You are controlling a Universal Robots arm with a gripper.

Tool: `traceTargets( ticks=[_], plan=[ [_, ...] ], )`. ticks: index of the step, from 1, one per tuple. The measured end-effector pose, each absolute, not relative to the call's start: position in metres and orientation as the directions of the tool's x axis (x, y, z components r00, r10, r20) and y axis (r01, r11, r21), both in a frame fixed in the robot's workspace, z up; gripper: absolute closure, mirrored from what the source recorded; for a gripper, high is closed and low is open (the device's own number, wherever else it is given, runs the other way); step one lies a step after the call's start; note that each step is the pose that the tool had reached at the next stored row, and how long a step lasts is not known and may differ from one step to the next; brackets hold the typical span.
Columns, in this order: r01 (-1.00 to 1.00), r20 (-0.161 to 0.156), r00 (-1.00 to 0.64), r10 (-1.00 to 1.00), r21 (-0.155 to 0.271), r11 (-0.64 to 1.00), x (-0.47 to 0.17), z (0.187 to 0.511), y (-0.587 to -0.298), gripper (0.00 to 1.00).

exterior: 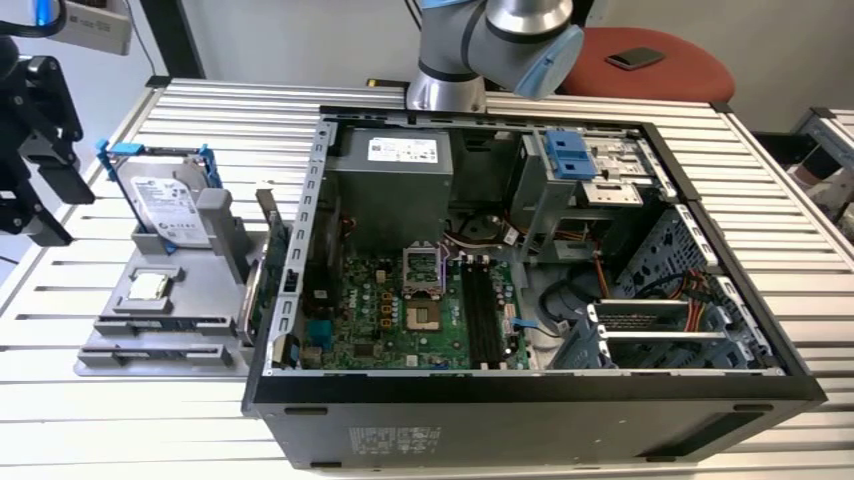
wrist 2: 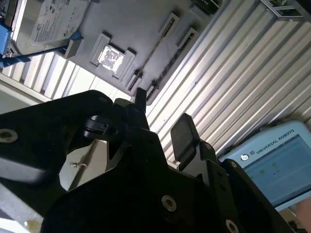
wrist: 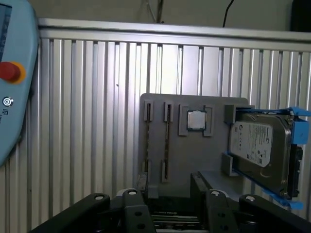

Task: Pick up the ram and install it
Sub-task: 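Pick up the ram and move it above insertion slot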

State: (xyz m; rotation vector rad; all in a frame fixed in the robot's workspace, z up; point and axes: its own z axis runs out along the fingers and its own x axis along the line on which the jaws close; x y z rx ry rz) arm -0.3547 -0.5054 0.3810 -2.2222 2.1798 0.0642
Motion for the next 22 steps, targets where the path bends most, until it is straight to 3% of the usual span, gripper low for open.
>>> traceTargets(
  ticks=[22],
  plan=[
    [-1.000,-0.049,0.019,-0.999,0.009,-0.019,-0.355,0.354,-0.505,0.00]
  ],
)
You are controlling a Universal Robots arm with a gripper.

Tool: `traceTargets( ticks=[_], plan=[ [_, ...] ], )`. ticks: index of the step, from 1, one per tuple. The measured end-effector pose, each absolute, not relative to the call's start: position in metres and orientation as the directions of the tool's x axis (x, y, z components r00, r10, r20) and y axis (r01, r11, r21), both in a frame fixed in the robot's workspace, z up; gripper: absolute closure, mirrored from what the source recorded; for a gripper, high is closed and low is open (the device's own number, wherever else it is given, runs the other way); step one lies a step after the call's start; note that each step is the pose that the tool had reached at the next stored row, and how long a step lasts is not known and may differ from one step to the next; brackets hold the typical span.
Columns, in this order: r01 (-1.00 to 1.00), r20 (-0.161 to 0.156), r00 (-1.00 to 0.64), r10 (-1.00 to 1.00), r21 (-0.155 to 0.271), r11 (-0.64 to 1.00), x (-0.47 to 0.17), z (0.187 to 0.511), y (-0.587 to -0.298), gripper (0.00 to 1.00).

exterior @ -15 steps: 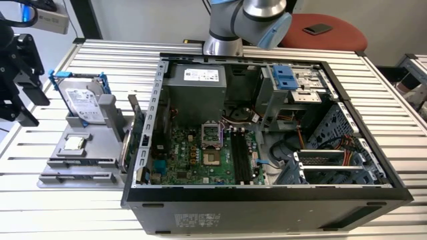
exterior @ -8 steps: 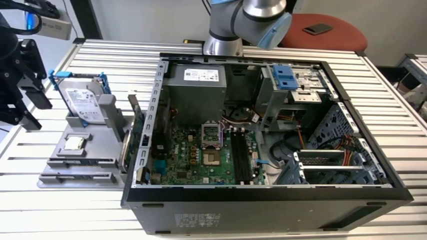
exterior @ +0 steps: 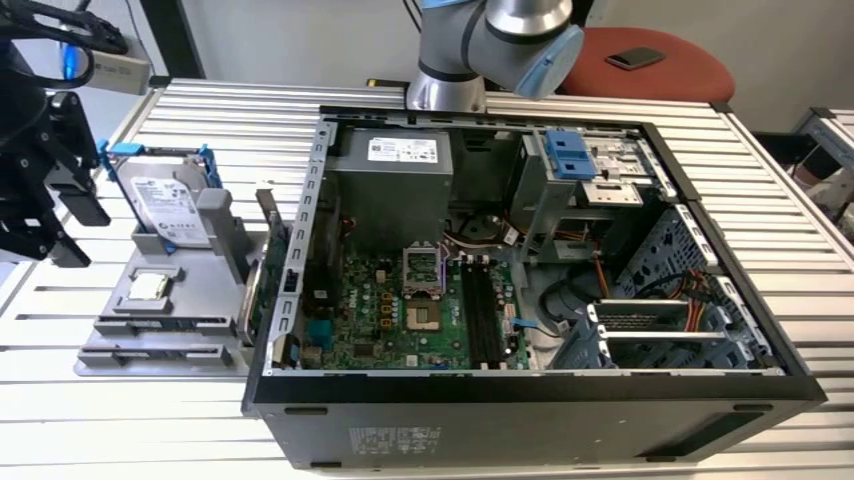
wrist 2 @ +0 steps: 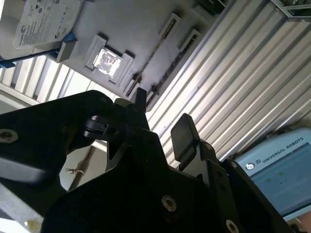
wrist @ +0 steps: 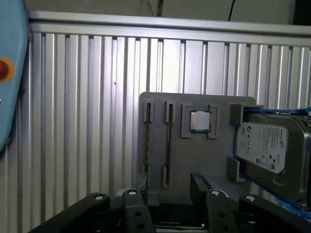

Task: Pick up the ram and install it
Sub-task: 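Pick up the ram and move it above insertion slot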

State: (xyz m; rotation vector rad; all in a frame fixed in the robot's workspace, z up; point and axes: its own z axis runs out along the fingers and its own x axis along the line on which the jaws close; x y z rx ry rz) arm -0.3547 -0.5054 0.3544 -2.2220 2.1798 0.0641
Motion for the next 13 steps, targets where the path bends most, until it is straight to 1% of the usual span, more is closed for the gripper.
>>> traceTargets(
  ticks=[13],
  plan=[
    [-1.000,-0.049,0.020,-0.999,0.009,-0.020,-0.355,0.336,-0.505,0.00]
  ],
)
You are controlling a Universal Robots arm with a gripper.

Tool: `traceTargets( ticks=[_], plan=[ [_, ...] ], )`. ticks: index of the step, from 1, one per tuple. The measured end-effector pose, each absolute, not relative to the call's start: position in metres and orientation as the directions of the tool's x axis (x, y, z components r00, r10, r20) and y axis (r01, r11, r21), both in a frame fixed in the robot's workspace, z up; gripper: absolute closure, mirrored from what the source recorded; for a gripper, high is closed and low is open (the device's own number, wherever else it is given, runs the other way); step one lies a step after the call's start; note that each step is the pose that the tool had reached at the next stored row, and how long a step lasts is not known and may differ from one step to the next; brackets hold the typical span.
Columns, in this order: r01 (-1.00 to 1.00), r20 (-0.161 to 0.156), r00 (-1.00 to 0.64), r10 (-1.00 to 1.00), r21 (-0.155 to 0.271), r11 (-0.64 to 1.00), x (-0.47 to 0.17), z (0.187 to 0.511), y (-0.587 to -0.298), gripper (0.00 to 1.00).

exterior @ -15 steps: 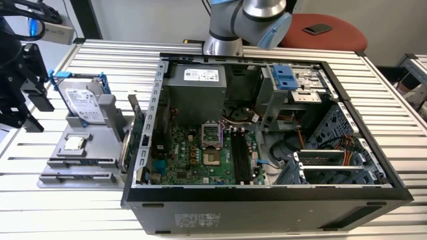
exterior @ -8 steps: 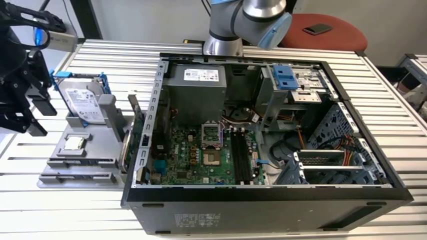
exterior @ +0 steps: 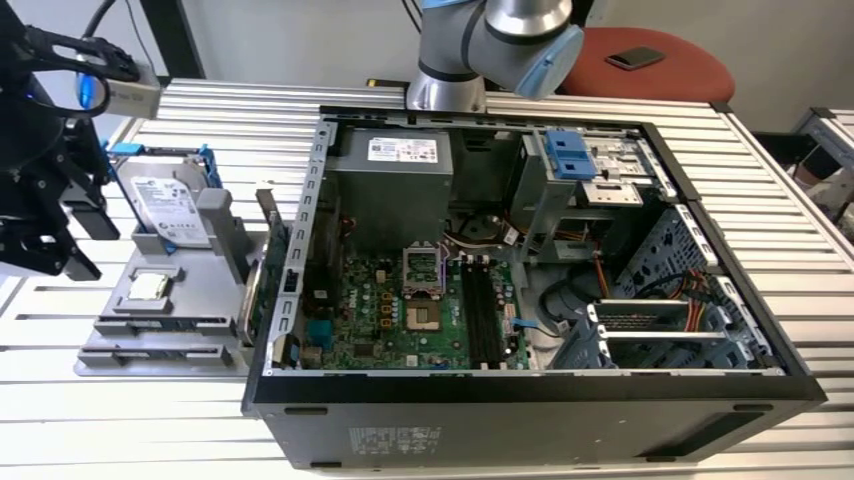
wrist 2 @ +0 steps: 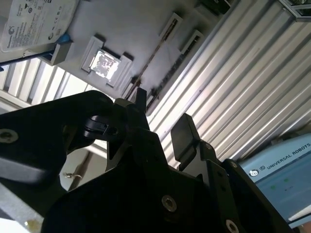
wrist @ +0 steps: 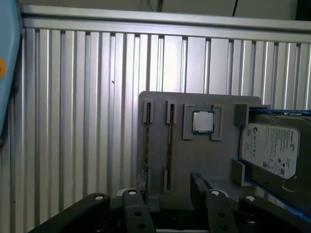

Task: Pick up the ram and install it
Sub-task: 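Pick up the ram and move it above insertion slot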

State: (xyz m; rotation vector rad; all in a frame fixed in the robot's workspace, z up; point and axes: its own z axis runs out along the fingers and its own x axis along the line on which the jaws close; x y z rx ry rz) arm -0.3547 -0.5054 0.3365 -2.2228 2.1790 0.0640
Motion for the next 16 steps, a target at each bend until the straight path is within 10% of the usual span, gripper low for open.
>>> traceTargets(
  ticks=[16],
  plan=[
    [-1.000,-0.049,0.020,-0.999,0.009,-0.021,-0.355,0.314,-0.507,0.00]
  ],
)
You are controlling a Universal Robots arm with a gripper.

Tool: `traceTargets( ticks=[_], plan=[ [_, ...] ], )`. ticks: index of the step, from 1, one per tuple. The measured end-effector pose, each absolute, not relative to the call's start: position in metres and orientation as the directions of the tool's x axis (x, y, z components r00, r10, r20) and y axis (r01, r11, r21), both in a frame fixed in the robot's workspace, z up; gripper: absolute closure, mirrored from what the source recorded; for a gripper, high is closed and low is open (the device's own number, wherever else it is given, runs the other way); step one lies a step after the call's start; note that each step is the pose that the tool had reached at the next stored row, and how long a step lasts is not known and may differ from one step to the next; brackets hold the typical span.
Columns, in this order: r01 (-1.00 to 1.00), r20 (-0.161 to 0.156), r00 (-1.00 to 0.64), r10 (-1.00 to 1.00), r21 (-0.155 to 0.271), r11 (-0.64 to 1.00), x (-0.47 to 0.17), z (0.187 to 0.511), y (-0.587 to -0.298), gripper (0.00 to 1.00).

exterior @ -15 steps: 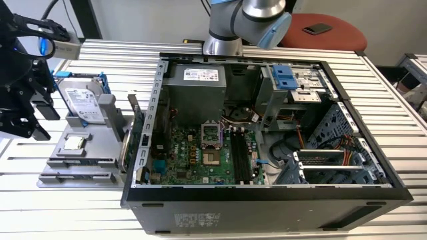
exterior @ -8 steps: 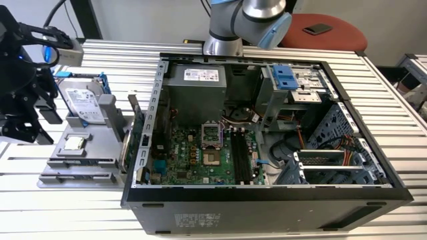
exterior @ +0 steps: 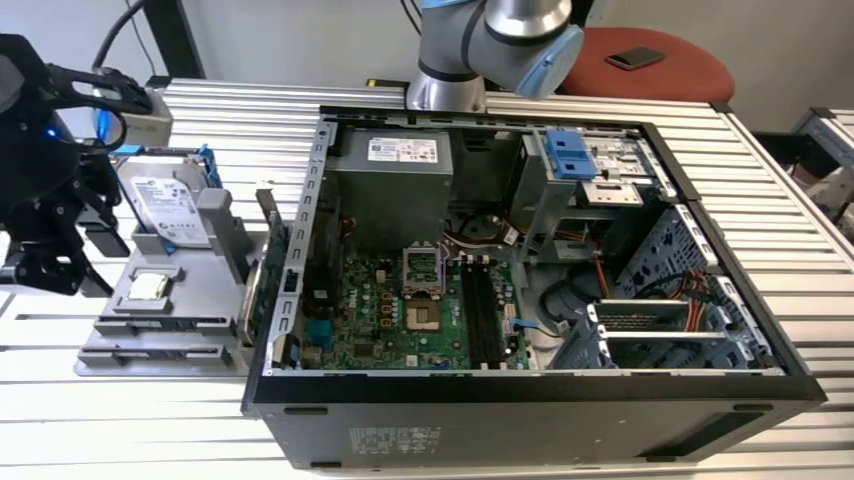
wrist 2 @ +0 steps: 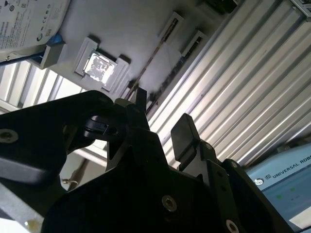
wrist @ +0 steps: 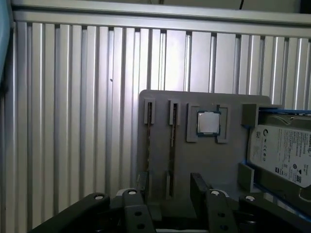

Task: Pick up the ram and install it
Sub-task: 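Pick up the ram and move it above insertion slot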

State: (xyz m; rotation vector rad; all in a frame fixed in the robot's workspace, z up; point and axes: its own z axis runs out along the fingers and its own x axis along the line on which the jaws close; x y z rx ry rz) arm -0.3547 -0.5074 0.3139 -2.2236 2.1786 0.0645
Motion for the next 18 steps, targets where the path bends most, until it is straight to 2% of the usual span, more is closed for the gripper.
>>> traceTargets(
  ticks=[18],
  plan=[
    [-1.000,-0.049,0.020,-0.999,0.009,-0.021,-0.355,0.287,-0.512,0.00]
  ],
)
